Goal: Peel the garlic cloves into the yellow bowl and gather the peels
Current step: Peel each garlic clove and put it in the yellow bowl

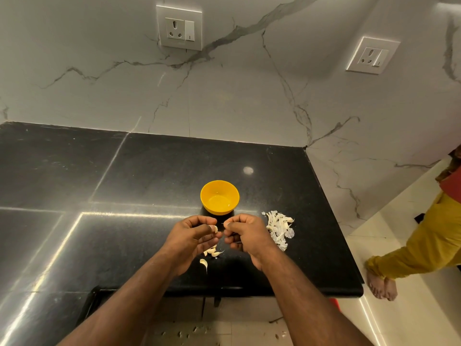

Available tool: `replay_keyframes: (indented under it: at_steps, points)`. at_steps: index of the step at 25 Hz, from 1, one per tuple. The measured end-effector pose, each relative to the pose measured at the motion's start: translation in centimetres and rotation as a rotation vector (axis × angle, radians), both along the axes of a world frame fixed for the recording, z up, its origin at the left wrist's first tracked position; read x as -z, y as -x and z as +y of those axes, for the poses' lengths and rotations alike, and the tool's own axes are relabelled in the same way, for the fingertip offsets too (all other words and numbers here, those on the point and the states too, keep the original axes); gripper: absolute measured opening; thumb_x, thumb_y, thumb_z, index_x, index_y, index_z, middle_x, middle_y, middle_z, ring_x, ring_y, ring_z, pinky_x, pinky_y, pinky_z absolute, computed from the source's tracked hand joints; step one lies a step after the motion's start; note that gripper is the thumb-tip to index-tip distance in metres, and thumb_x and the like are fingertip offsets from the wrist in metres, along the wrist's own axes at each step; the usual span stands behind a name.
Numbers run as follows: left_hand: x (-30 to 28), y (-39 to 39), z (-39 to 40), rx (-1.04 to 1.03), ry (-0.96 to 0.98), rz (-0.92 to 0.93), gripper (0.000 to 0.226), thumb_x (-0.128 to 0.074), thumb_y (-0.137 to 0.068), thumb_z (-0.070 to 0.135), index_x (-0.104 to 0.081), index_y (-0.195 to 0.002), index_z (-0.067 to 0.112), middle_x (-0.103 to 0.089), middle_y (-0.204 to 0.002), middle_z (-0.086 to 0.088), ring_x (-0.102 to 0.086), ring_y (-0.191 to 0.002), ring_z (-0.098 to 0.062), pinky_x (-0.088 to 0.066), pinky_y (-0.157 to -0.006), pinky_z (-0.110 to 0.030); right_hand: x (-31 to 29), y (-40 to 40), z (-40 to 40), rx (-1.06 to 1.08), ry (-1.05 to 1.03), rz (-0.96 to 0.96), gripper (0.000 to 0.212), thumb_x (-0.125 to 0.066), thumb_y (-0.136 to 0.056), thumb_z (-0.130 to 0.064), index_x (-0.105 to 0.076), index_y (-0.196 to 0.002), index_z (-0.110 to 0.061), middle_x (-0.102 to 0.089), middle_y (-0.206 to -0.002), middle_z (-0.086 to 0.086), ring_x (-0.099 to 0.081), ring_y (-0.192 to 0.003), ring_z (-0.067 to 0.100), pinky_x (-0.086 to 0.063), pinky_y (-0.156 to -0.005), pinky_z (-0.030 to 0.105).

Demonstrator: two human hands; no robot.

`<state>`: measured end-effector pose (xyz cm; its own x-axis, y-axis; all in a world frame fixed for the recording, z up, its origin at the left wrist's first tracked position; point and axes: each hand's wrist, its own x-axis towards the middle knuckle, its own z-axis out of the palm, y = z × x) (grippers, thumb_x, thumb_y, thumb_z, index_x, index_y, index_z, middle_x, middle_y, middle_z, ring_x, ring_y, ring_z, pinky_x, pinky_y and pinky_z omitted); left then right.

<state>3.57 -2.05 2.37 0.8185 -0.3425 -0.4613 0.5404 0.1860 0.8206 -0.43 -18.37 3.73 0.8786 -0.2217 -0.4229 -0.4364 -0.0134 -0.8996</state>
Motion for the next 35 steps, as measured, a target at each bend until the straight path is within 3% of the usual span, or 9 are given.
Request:
replay_keyframes:
  at_steps: [5,8,13,20,24,31,35]
  points:
    - [0.2,0.2,-0.1,-0.005,-0.014,0.017,0.018,-0.064,-0.092,-0.003,-0.068,-0.11,0.0,-0.073,-0.097,-0.018,-0.075,-0.088,-0.026,-0.06,-0.076,-0.03,1.1,-0.1,-0.5,-0.008,0.345,-0.075,0.01,-0.072,-0.084,-0.013,-0.074,-0.078,-0.021,-0.073,-0.074,-0.003,-0.067,-0.07,0.011,-0.058,-0.072,0.036]
    - [0.3,0.1,0.0,-0.014,-0.01,0.028,0.019,-0.066,-0.09,-0.003,-0.068,-0.109,-0.001,-0.074,-0.097,-0.018,-0.075,-0.091,-0.027,-0.06,-0.076,-0.03,1.1,0.0,-0.8,-0.066,0.528,-0.107,0.02,-0.072,-0.084,-0.012,-0.077,-0.099,-0.024,-0.075,-0.096,-0.008,-0.068,-0.087,0.006,-0.057,-0.084,0.03]
    - [0.3,0.2,-0.3,-0.013,-0.045,0.019,0.019,-0.07,-0.088,-0.002,-0.068,-0.107,0.002,-0.076,-0.092,-0.015,-0.075,-0.084,-0.025,-0.058,-0.074,-0.031,0.1,0.5,-0.2,-0.244,0.455,-0.202,0.037,-0.079,-0.083,-0.017,-0.072,-0.119,-0.024,-0.07,-0.104,-0.012,-0.064,-0.087,0.002,-0.056,-0.084,0.024]
    - [0.3,0.2,-0.4,0.021,-0.111,-0.009,0.018,-0.072,-0.087,0.001,-0.068,-0.105,0.0,-0.076,-0.091,-0.014,-0.073,-0.08,-0.021,-0.058,-0.07,-0.029,0.4,0.3,0.3,-0.275,0.524,-0.205,0.02,-0.078,-0.084,-0.023,-0.076,-0.103,-0.027,-0.075,-0.092,-0.012,-0.069,-0.085,0.002,-0.06,-0.082,0.032]
    - [0.3,0.1,-0.3,0.021,-0.122,-0.024,0.018,-0.073,-0.087,0.002,-0.069,-0.104,-0.001,-0.075,-0.097,-0.02,-0.073,-0.085,-0.024,-0.057,-0.069,-0.028,0.1,0.3,0.2,-0.275,0.52,-0.217,0.016,-0.074,-0.089,-0.021,-0.077,-0.104,-0.026,-0.075,-0.091,-0.012,-0.068,-0.084,0.002,-0.059,-0.08,0.026]
    - [0.6,0.2,-0.3,0.041,-0.148,-0.058,0.017,-0.074,-0.087,0.003,-0.07,-0.104,0.001,-0.076,-0.098,-0.019,-0.073,-0.087,-0.024,-0.057,-0.072,-0.029,0.4,0.3,0.1,-0.271,0.525,-0.21,0.015,-0.072,-0.09,-0.024,-0.076,-0.104,-0.026,-0.074,-0.093,-0.011,-0.068,-0.088,0.004,-0.06,-0.084,0.034]
    - [0.6,0.3,-0.5,0.036,-0.162,-0.077,0.016,-0.074,-0.088,0.004,-0.071,-0.103,0.002,-0.075,-0.096,-0.018,-0.073,-0.085,-0.023,-0.058,-0.073,-0.029,0.5,0.3,0.1,-0.266,0.575,-0.221,0.018,-0.067,-0.093,-0.018,-0.074,-0.106,-0.028,-0.073,-0.097,-0.012,-0.067,-0.091,0.002,-0.059,-0.084,0.032]
